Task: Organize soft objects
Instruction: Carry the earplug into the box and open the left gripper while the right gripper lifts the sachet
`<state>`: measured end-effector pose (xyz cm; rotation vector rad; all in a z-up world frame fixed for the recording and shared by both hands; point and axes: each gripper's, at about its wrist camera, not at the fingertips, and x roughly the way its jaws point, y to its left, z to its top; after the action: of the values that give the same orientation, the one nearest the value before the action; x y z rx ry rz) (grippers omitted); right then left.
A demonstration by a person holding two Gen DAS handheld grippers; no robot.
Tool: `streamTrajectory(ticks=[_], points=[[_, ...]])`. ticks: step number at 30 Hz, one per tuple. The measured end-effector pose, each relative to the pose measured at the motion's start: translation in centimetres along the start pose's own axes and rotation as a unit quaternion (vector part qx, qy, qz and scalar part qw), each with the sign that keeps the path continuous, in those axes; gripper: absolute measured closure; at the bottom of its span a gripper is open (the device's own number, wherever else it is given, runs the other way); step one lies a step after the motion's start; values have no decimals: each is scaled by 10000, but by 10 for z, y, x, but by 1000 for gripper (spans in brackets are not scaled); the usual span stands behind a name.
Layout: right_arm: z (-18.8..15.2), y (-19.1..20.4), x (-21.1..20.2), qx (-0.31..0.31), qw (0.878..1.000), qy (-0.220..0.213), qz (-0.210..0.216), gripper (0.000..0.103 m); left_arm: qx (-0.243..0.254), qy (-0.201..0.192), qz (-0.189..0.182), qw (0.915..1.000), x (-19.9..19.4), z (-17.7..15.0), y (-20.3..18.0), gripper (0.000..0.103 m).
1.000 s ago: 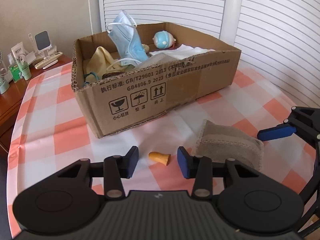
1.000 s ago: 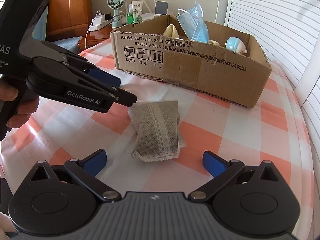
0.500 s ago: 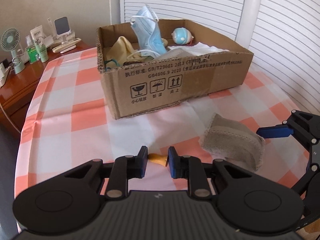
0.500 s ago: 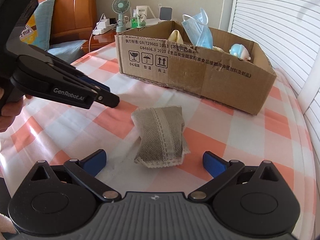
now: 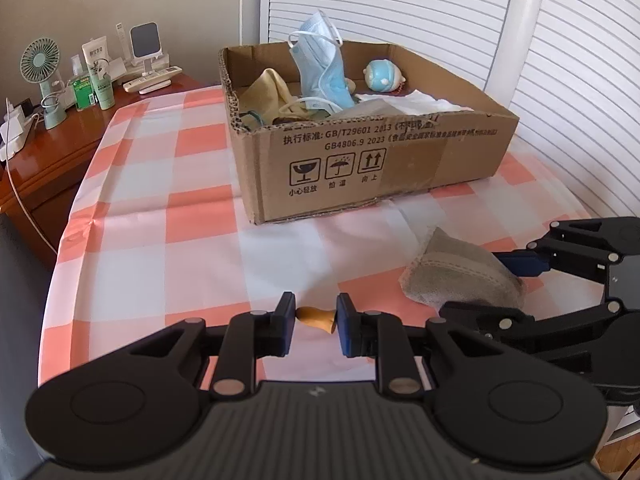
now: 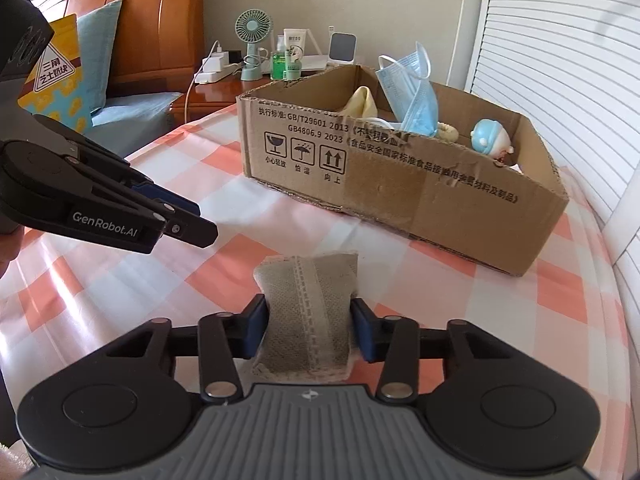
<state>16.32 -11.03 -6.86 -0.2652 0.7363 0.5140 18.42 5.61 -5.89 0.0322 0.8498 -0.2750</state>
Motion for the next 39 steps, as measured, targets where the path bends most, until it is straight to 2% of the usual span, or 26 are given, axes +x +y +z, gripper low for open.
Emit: streamTrajectory(ticks=[5,19,26,34,35,37,38,39], points=[[0,0,-5,2,10000,-2,-94,64,102,10,-25,9999,-3,0,-4,83],[4,-18,-45,159,9998,-135,-19,66,616,-159,-219,9977,-39,16,-20,83],[19,-29,-63,155,9992,-357,-82,66,806,-598,-238,9947,-48,54,-30,83],[35,-40,-74,157,9976,-637,-241,66,864,-948,-219,9915,-25,114,-39,82],[37,-42,-76,154,9974,-661,-256,66,853,-1009,-193,9910,-21,119,-39,79],[40,-45,-77,179,9969,-703,-293,66,777,-1119,-37,9907,-13,125,-40,57],[42,-47,-78,188,9968,-716,-288,66,734,-1114,51,9911,-10,127,-39,23],[43,-48,-77,202,9967,-725,-287,66,657,-1153,195,9910,-8,126,-39,3]])
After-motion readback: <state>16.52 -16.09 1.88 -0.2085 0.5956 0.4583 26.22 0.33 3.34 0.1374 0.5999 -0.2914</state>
